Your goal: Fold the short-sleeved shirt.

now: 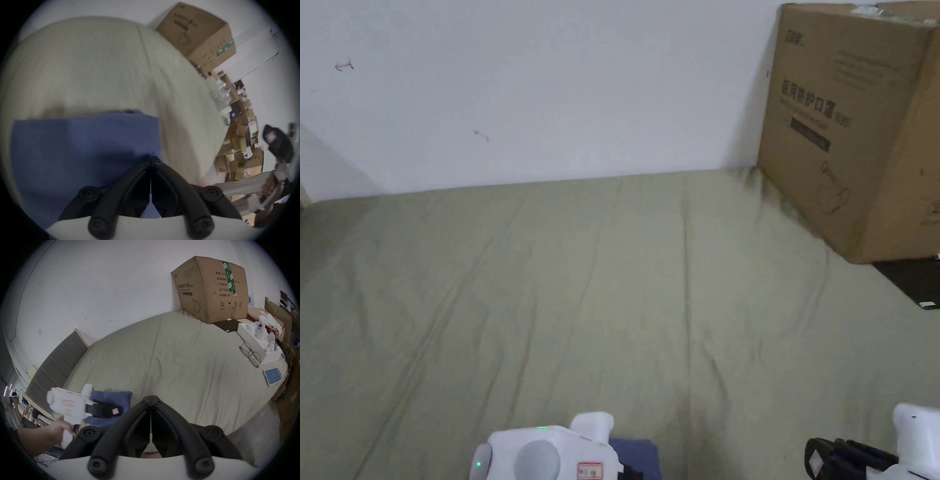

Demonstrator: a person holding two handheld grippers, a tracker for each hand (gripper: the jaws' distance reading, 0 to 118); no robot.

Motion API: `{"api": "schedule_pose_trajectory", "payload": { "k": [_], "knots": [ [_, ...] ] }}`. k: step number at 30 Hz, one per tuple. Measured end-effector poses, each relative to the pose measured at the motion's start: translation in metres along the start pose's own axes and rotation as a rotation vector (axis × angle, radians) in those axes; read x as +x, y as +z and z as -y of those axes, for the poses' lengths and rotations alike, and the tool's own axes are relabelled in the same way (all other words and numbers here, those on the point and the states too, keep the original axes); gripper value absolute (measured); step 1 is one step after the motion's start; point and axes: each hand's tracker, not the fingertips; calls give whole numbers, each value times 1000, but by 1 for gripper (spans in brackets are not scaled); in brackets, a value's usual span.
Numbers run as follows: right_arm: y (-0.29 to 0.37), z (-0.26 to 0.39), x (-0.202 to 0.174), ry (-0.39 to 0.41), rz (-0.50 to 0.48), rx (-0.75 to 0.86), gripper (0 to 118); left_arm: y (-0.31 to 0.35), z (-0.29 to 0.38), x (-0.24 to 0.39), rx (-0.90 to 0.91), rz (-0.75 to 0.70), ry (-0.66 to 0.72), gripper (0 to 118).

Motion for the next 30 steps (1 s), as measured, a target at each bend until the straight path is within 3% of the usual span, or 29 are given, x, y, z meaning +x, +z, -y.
{"api": "schedule_pose_trajectory", "payload": {
  "k": [2, 4, 6, 9, 11, 14, 17, 21, 26, 28, 30],
  "knots": [
    [-1, 1, 3, -5, 12, -7, 0, -24, -1, -4, -19, -60, 11, 1],
    [-2, 1, 5, -16, 26, -17, 0, -30, -2, -12, 58, 52, 145, 1],
    [-3, 2, 5, -24, 23, -21, 0, -28, -6, -12, 47, 63, 195, 1],
    [-3, 2, 0, -28, 5, -26, 0, 0, -2, -16, 110, 146, 135, 1],
    [0, -2, -5, -27, -39, -14, 0, 50, 2, -13, 272, 131, 62, 1],
    [13, -18, -21, 14, -88, 55, 0, 144, 11, -12, 503, 18, -53, 1],
    [33, -38, -44, 121, -84, 195, 0, 227, 27, -5, 725, -138, -146, 1],
    [61, -53, -77, 224, -96, 407, 0, 298, 64, 13, 972, -345, -220, 1],
    [70, -27, -100, 293, 12, 709, 0, 309, 120, 33, 1251, -622, -298, 0],
    [62, -6, -105, 330, 159, 747, 0, 297, 145, 37, 1314, -720, -249, 0],
    [62, 5, -101, 258, 143, 693, 0, 288, 162, 39, 1326, -706, -185, 0]
  ]
}}
